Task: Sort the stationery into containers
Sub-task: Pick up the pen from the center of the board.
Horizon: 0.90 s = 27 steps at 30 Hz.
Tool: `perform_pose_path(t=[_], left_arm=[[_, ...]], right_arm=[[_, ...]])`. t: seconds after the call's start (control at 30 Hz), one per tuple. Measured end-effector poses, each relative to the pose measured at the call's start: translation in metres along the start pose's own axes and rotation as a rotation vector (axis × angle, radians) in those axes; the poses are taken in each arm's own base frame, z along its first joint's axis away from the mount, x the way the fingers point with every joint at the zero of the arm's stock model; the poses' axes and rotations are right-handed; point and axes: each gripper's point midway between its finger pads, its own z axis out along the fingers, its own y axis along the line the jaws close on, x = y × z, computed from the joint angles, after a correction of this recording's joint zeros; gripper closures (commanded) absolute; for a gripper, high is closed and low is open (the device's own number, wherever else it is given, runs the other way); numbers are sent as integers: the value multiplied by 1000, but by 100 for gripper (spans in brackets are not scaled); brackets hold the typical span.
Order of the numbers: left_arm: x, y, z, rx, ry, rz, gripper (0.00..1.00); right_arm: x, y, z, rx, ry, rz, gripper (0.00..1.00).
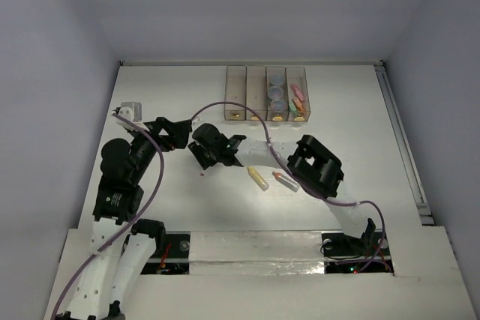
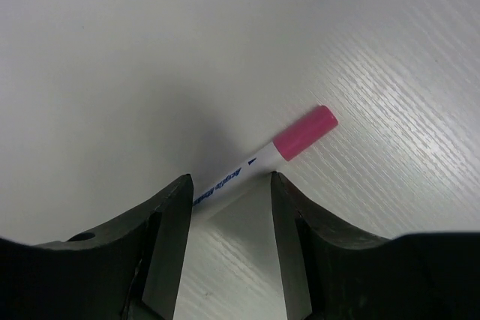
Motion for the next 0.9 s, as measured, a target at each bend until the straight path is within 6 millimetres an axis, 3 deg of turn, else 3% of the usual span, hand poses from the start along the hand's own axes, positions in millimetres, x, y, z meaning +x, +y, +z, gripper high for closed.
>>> perform_pose_path(t=[0.13,0.27,0.33,0.4,0.53,0.9], left_arm=[[-20,5,-13,-56,-95,17,1],[-38,7,-25,-92,-175,26,1],[-44,7,-27,-98,-196,30,1],[-44,9,-27,-109,-195,29,1],[-42,14,-28,-134,-190,29,1],[-38,19,-28,-160,-175,35,1]], right_arm=[[-4,1,6,74,5,-68,51],[-7,-2,8,119,-2,-92,70],[-7,-1,8,125,-3,-101,73],[-7,0,8,125,-3,-102,83],[-7,0,8,122,-8,-90,89],[7,-12,-14,97,-17,-29,94]])
